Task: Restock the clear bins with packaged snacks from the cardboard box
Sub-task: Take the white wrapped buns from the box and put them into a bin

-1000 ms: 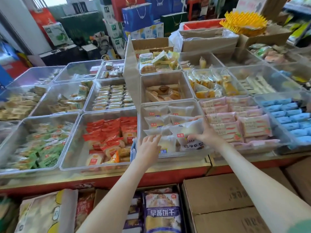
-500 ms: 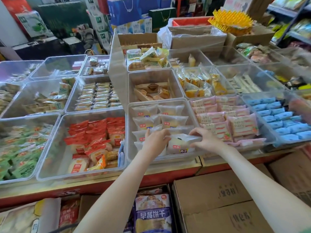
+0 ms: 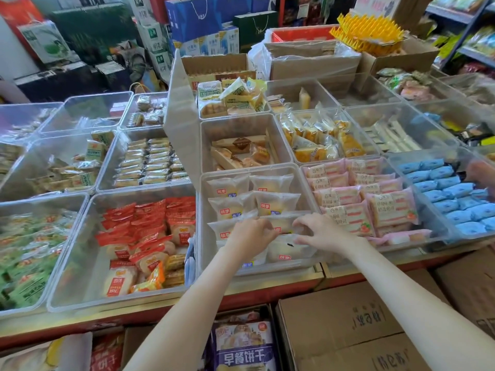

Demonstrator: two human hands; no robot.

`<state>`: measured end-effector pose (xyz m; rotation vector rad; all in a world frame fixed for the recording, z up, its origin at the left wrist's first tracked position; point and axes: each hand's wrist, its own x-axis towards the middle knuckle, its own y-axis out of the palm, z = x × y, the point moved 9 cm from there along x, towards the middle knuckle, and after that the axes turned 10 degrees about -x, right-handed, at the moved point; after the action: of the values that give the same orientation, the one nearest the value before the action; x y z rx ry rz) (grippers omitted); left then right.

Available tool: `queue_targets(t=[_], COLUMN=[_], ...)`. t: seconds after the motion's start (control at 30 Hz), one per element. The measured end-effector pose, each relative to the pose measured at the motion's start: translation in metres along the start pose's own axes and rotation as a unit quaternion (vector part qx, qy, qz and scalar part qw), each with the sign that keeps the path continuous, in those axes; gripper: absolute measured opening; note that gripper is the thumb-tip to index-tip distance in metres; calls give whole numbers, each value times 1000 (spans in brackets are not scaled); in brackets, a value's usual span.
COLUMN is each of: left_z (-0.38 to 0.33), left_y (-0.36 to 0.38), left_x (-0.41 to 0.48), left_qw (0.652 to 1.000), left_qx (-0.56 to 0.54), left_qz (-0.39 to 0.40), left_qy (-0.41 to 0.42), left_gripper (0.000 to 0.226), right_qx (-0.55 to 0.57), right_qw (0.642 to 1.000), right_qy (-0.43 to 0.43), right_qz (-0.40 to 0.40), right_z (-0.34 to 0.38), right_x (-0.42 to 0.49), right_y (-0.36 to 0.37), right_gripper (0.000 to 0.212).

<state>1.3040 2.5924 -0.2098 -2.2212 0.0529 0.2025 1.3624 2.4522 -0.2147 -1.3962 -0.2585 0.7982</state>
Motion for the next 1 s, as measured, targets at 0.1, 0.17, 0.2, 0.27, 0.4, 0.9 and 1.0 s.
queue_targets(t=[0.1, 0.17, 0.2, 0.27, 0.4, 0.9, 1.0], left_z=[9, 18, 23, 32, 38, 76, 80], left_y=[-33, -51, -58, -66, -69, -54, -55], left_x=[15, 27, 33, 45, 70, 142, 139], left_qw=[996, 991, 989, 986, 981, 987, 992], left_qx=[-26, -20, -14, 1, 20, 123, 97], left_qz=[-83, -129, -147, -168, -191, -102, -83], left_qy=[6, 2, -4, -16, 0, -29, -23], left_gripper=[28, 25, 25, 28, 29, 53, 57], right_qx=[-13, -26, -35, -48, -51, -246, -259], right_qw=[996, 992, 991, 988, 982, 963, 954], right_qy=[14, 38, 50, 68, 96, -105, -151], right_qz=[-86, -114, -119, -127, -156, 12, -4], right_z=[-5, -12, -15, -19, -28, 8, 9], right_x=[19, 34, 42, 59, 92, 180, 183], right_y=[-29, -40, -43, -46, -53, -37, -37], right_gripper=[42, 38, 37, 36, 35, 50, 54])
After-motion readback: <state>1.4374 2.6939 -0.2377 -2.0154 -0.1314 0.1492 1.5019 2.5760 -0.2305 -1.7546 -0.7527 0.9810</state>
